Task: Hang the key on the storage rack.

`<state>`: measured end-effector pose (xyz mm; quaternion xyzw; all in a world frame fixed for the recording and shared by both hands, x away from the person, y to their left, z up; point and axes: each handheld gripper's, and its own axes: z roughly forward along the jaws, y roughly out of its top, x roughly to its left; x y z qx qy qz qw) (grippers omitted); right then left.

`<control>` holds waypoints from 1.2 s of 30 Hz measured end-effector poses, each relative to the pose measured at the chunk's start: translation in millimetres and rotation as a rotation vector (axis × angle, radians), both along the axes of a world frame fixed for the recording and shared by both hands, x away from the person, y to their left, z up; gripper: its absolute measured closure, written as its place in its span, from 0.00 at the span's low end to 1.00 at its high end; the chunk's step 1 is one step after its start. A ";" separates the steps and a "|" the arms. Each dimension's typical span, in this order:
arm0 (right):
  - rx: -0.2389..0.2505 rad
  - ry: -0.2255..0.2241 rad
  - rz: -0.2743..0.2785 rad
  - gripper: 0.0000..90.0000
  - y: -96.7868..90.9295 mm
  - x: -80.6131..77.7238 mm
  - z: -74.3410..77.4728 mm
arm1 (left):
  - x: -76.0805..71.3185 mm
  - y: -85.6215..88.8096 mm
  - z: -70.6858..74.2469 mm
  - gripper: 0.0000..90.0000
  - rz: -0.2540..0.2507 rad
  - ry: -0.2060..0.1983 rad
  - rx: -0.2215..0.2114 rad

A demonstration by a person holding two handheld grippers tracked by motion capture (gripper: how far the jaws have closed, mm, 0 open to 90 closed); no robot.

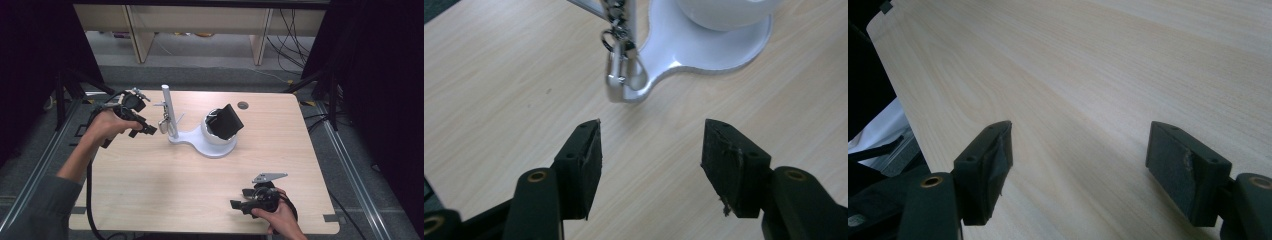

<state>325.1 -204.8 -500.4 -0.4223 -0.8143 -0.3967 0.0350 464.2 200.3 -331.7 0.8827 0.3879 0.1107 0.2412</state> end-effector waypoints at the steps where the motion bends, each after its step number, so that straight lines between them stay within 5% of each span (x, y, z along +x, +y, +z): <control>1: -0.001 -0.009 0.007 0.31 0.4 0.5 -0.7 | -1.8 0.2 -1.5 0.44 -0.006 0.000 -0.004; 22: 0.010 -0.032 0.004 0.31 -0.8 0.6 0.9 | -61.0 -15.9 -36.8 0.33 -0.138 0.020 -0.030; 36: 0.009 -0.024 0.009 0.31 -1.1 1.5 1.6 | -80.9 -24.3 -55.2 0.32 -0.171 -0.002 -0.072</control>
